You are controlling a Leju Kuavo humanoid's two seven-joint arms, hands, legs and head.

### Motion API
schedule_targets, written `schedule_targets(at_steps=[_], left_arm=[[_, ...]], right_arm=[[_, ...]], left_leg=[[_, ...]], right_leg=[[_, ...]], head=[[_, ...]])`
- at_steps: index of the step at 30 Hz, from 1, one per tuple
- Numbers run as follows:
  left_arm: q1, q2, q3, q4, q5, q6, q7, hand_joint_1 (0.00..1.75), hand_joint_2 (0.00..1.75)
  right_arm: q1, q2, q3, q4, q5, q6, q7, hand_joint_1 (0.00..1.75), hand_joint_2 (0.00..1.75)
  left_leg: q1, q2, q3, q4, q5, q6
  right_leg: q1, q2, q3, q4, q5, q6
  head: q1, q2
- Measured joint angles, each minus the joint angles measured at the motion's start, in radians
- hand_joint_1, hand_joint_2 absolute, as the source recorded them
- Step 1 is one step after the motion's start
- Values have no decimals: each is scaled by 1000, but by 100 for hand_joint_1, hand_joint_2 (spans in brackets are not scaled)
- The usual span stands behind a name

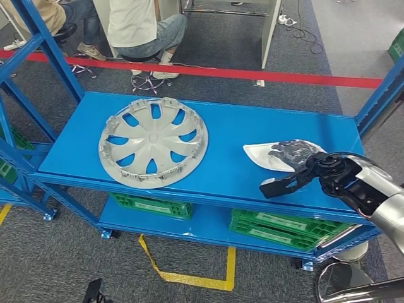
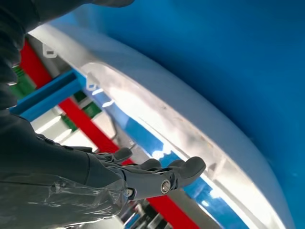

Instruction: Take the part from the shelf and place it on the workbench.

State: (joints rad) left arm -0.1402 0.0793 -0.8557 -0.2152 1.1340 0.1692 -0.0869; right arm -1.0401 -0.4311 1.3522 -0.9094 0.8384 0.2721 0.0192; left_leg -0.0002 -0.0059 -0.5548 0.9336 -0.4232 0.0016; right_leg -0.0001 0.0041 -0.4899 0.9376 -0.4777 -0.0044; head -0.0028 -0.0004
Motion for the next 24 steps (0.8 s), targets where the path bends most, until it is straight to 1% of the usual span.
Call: schedule_targets(at_steps=[6,24], left_arm=[[2,0,-1,0,0,-7,1,0,0],[7,3,-7,0,1,-10,1,0,0]], right_arm=[[32,-8,-3,0,63,-12,16,0,175],[54,-18,-16,-1,83,-13,24,0,175]], left_leg=[[0,0,0,0,0,0],[0,0,2,0,0,0]], right_leg=[[0,0,0,0,0,0],[0,0,2,0,0,0]], head=[[1,0],[0,0]])
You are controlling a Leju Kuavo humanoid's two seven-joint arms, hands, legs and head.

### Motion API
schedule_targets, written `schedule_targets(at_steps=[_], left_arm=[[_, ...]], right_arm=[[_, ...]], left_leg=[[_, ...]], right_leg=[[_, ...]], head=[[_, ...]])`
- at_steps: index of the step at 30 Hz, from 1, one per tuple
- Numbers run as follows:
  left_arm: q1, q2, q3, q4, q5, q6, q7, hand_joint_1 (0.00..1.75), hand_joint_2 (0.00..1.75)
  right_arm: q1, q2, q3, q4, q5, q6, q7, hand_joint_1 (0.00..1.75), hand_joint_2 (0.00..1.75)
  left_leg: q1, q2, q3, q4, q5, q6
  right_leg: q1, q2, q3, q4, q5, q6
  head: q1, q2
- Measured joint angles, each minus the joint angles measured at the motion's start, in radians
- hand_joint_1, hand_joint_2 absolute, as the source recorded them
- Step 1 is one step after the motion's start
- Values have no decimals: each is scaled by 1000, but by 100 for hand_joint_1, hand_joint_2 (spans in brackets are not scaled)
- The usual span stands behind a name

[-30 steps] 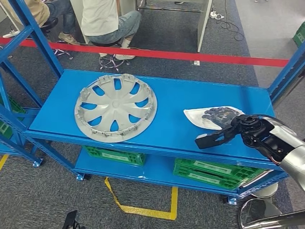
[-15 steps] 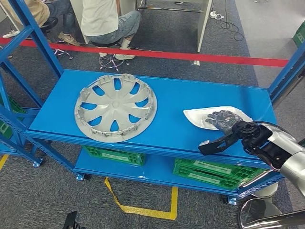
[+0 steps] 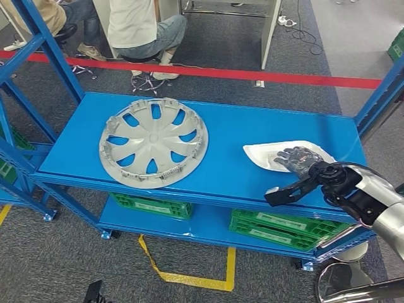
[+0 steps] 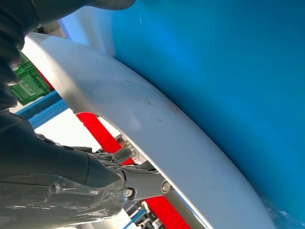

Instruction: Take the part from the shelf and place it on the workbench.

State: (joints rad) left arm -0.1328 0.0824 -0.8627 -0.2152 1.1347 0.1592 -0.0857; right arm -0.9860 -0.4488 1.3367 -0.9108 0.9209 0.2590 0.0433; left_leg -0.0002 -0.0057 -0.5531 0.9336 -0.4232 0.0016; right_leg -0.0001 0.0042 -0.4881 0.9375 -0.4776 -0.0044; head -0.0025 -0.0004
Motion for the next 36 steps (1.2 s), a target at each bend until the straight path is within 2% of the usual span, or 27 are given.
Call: schedule_targets(at_steps=[7,8,11,12,36], left_arm=[[5,0,0,0,12,2,0,0,0],[6,0,0,0,13,2,0,0,0],[7,0,0,0,13,2,0,0,0],[7,0,0,0,13,2,0,0,0],[8,8,-1,0,14,0,0,0,0]], right_arm=[[11,0,-16,-1,18,-4,-8,0,175],[12,0,-17,-1,19,-6,-9,17,175],[14,0,-19,-1,19,-8,-10,148,175],[15,0,-19,-1,19,-8,-10,175,175],[32,1,-66,-2,6,-15,-20,175,175]], left_leg=[[0,0,1,0,0,0],[0,0,1,0,0,0],[0,0,1,0,0,0],[0,0,2,0,0,0],[0,-1,3,0,0,0]], right_leg=[[0,0,1,0,0,0],[0,0,2,0,0,0],[0,0,2,0,0,0],[0,0,2,0,0,0],[0,0,4,0,0,0]], head=[[0,0],[0,0],[0,0],[0,0],[1,0]])
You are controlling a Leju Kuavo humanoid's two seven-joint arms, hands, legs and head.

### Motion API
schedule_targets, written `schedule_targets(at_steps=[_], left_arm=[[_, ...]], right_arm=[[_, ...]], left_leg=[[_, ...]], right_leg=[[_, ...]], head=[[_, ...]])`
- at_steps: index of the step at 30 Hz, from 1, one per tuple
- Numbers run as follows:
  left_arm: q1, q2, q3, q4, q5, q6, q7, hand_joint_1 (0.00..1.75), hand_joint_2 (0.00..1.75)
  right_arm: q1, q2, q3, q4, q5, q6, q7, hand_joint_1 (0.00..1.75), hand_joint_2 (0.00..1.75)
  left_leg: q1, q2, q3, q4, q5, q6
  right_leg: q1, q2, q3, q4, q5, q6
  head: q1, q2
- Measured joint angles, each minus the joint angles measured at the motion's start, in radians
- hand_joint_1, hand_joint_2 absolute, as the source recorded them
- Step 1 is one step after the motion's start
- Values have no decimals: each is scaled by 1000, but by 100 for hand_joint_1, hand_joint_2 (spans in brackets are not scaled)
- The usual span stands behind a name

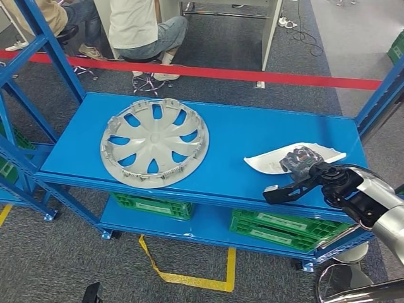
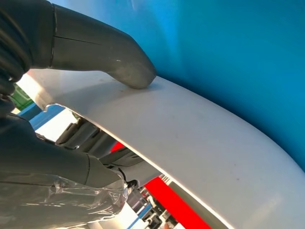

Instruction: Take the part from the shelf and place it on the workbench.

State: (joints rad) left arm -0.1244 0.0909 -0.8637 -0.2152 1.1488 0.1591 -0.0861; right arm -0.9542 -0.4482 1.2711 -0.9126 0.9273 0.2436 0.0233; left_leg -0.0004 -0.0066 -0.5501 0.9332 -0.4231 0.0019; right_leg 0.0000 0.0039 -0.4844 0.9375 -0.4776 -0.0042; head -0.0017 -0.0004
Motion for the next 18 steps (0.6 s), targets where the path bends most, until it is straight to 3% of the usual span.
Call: schedule_targets(at_steps=[11,14,18], left_arm=[[-1,0,-9,0,0,1,4,0,0],[-1,0,-9,0,2,2,3,0,0],[2,0,-9,0,7,3,-5,0,0]], right_arm=[[9,-1,-15,-21,-56,20,18,175,175],[26,-1,-44,-23,-166,-3,26,175,175],[70,0,-127,-22,-428,-94,-3,175,175]], left_leg=[[0,0,1,0,0,0],[0,0,1,0,0,0],[0,0,1,0,0,0]], right_leg=[[0,0,0,0,0,0],[0,0,0,0,0,0],[0,-1,1,0,0,0]], head=[[-1,0],[-1,0],[-1,0]])
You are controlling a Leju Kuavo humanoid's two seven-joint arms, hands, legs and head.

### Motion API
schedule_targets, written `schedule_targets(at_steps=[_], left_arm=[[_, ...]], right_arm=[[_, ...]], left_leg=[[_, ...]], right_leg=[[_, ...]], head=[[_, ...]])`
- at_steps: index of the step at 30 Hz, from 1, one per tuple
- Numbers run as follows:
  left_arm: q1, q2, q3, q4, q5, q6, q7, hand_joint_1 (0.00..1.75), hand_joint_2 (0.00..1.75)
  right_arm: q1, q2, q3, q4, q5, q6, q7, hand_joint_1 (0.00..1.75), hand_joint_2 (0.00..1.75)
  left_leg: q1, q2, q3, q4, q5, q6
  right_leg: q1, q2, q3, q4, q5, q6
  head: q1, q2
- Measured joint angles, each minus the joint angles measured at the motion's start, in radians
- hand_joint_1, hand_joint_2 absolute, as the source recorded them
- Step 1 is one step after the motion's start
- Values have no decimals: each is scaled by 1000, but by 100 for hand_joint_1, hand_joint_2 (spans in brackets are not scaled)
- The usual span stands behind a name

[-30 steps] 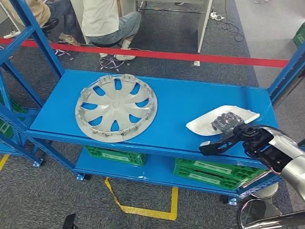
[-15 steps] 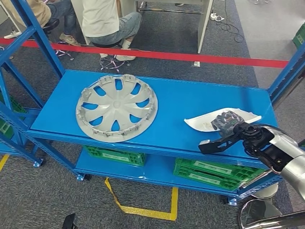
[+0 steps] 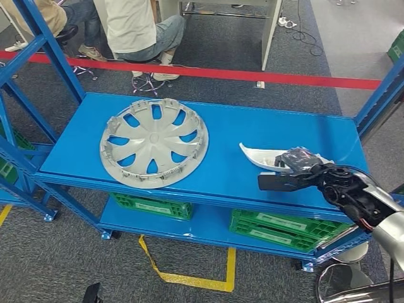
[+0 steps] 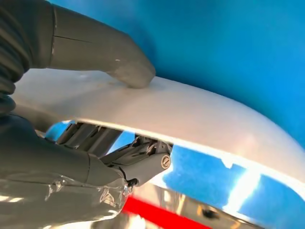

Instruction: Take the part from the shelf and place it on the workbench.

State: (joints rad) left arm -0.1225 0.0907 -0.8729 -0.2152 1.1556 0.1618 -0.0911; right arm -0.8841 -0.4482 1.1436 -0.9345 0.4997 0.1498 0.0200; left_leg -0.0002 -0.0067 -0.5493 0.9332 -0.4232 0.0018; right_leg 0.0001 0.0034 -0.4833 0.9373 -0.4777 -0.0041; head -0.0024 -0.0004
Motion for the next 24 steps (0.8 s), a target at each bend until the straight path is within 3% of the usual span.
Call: schedule_targets(at_steps=[4,8,13,19,24], left_arm=[[1,-1,-1,0,-2,6,-8,0,0],[0,-2,-2,0,-4,9,-9,0,0],[-2,-2,-4,0,-5,11,-11,0,0],[-3,-2,-6,0,0,19,-12,0,0],[-2,-3,-6,0,9,30,-12,0,0]], right_arm=[[49,12,-129,14,-287,-95,-101,175,175],[82,27,-217,26,-395,-118,-152,175,175],[112,65,-311,32,-663,-126,-261,175,175],[116,122,-368,34,-858,-97,-346,175,175],[113,172,-400,41,-924,-68,-393,175,175]], left_leg=[[0,0,0,0,0,0],[0,0,0,0,0,0],[0,0,0,0,0,0],[0,0,-1,-1,0,0],[0,0,-1,-1,0,0]], right_leg=[[0,0,0,0,0,0],[0,-1,0,0,0,0],[0,0,0,0,0,0],[0,0,-1,0,0,0],[0,0,-1,0,0,0]], head=[[1,0],[1,0],[1,0],[1,0],[0,0]])
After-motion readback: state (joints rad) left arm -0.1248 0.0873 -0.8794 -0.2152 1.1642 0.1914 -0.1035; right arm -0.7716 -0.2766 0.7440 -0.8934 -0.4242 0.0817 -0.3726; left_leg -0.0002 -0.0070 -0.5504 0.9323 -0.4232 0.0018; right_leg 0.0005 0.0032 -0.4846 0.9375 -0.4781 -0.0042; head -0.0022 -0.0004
